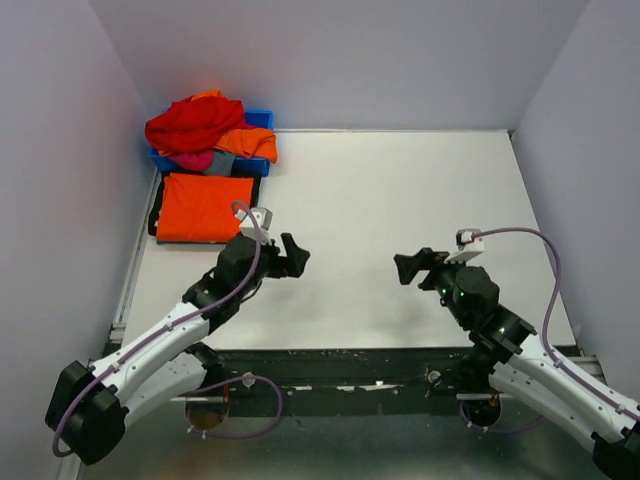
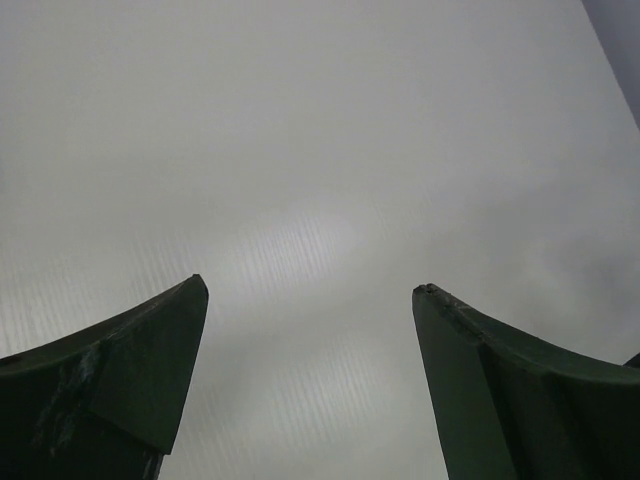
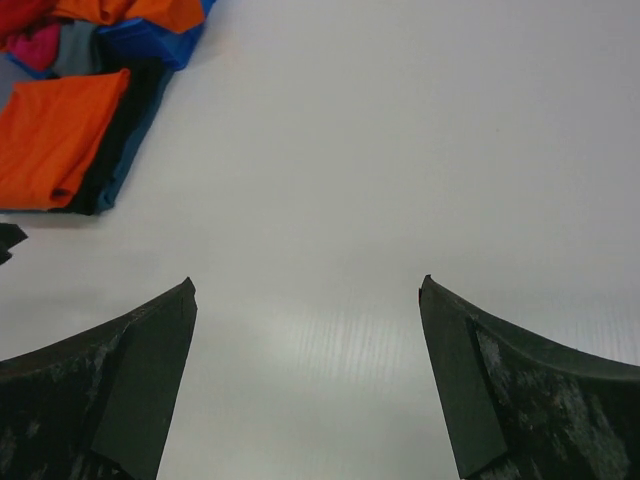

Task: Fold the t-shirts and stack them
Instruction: Put the neatly folded tshirt into the corner of the board with both arms

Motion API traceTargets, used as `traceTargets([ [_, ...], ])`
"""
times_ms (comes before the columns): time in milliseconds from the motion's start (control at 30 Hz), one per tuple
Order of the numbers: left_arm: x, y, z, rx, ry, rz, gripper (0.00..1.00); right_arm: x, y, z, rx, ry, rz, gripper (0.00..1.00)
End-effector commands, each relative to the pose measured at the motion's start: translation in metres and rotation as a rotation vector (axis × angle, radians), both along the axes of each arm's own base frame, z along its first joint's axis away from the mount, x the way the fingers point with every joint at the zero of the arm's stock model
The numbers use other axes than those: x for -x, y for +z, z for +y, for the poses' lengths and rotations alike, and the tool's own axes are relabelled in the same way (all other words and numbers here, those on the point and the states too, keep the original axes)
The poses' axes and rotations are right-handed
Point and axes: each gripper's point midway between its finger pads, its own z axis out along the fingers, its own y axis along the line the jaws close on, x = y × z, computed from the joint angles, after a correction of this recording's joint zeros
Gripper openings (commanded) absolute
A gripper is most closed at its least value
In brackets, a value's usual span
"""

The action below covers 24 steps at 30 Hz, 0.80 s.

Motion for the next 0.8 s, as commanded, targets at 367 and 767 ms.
traceTargets([
  [367,0.021,0.007,0.001,0.0,-0.044,-0.212,0.99,-0.004,-0.031,-0.033,0.039,-0.172,0.033,1.0],
  [767,0.023,0.014,0.016,0.013,0.014,-0.25,0.99,-0.004,-0.032,-0.031,0.038,-0.164,0.03,1.0],
])
